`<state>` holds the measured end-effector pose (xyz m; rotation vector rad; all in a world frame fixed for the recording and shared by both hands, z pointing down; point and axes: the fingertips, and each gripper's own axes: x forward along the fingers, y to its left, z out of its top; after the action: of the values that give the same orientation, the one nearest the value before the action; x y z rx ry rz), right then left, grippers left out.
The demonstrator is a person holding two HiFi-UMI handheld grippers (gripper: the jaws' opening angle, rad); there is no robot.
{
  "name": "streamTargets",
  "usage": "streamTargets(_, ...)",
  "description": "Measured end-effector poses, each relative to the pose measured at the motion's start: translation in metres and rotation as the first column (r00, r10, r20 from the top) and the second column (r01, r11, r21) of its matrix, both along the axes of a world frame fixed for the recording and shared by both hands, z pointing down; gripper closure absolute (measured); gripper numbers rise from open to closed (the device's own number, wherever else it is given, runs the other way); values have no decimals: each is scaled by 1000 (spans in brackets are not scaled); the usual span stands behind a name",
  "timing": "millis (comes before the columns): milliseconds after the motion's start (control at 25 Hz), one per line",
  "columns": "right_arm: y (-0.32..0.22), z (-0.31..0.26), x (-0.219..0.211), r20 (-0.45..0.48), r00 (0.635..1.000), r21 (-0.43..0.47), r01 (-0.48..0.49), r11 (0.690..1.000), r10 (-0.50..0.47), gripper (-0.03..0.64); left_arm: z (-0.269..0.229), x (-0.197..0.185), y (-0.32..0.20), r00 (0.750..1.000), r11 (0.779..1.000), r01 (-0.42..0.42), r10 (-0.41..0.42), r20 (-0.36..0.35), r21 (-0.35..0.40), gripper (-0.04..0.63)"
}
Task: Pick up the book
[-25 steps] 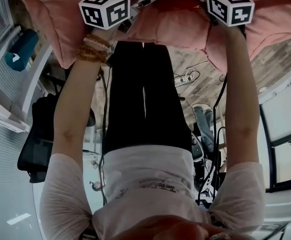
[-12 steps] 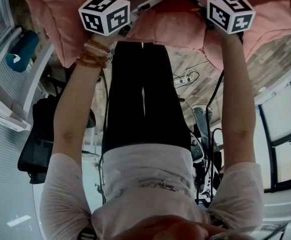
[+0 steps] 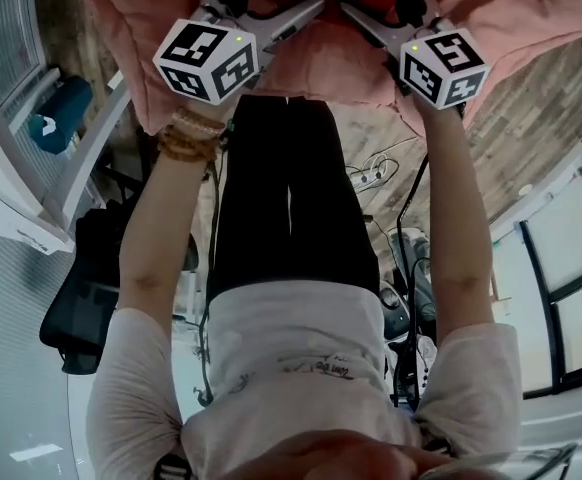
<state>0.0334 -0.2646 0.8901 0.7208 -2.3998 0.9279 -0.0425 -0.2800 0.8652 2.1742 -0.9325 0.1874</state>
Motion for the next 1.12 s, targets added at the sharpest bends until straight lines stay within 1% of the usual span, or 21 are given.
streamTargets(120, 2, -33, 5, 18, 999, 22, -33, 999, 33, 279, -36, 5, -6, 999, 998, -38, 37, 23, 49, 153)
streamTargets(240, 0, -70, 10, 37, 998, 55, -54, 997, 52, 282, -74, 11, -7, 998, 995, -55, 52, 35, 87, 155)
streamTargets(440, -2, -139, 14, 66, 997, 113, -55, 992, 48, 284, -145, 14, -5, 998, 987, -47, 40, 49, 154, 158)
streamTargets(560, -4, -188, 15, 85, 996, 148, -54, 987, 42, 285, -195, 13, -7, 998, 978, -34, 23, 56, 205, 181)
streamTargets(640, -4, -222, 15, 97, 995, 173, -53, 983, 37, 285, -230, 12, -7, 998, 970, -36, 20, 66, 241, 190)
streamTargets(800, -6, -283, 16, 116, 993, 230, -39, 972, 13, 288, -301, 14, -9, 997, 947, -53, 32, 71, 318, 199)
streamTargets(960, -1, -337, 17, 133, 991, 262, -25, 965, -10, 291, -366, 17, -7, 996, 922, -66, 37, 82, 383, 213)
streamTargets(1120, 6, -390, 17, 164, 986, 295, -35, 955, -14, 291, -422, 17, 2, 995, 904, -70, 33, 94, 423, 219)
